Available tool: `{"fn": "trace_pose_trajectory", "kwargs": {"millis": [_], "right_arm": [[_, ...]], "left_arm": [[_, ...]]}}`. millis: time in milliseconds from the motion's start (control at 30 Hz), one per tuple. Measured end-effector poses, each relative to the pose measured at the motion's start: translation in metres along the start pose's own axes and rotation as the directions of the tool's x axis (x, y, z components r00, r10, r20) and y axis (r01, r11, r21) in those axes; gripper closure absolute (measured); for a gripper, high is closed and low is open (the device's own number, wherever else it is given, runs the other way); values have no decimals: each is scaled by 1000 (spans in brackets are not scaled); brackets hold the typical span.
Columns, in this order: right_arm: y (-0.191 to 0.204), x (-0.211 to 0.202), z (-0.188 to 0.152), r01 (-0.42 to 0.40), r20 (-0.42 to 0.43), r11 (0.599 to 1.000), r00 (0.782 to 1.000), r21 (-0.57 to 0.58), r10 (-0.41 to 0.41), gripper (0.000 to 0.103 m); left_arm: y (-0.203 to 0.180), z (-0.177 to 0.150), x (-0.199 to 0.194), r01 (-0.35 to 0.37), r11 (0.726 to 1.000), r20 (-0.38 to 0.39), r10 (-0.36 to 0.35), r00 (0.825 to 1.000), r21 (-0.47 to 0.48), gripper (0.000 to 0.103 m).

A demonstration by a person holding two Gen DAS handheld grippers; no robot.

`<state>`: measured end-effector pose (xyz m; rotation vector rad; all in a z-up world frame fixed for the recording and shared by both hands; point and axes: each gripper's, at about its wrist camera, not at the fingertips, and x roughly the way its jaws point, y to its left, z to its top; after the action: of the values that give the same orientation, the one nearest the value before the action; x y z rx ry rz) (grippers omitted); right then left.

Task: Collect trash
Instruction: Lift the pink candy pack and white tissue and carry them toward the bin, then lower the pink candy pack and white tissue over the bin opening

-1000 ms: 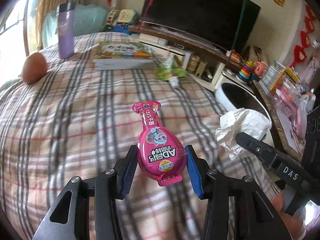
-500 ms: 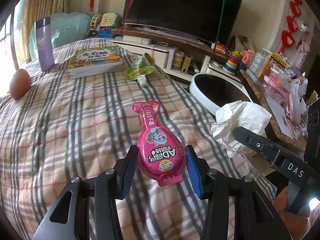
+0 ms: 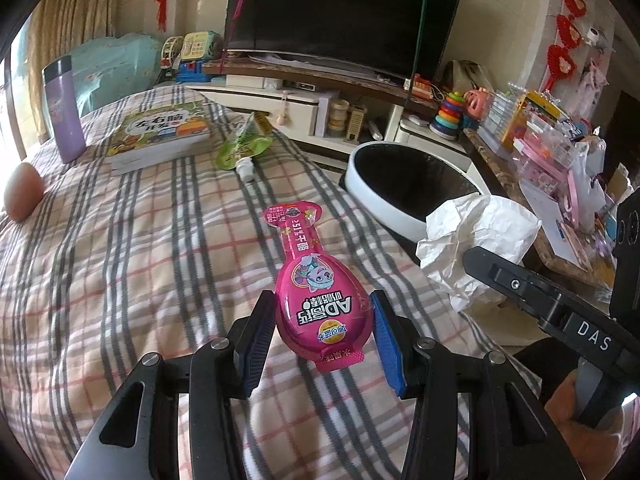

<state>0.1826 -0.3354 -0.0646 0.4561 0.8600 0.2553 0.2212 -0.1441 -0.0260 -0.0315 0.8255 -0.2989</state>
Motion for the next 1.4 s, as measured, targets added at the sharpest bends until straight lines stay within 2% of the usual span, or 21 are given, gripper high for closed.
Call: {"fn": "trace_pose_trajectory", "kwargs": {"millis": [1400], "right_arm": [[-57,-17,28,90,45,993,995,70,-93,69]], "left_arm": [[-43,39,39,68,993,-7,-67,998,98,57]]}}
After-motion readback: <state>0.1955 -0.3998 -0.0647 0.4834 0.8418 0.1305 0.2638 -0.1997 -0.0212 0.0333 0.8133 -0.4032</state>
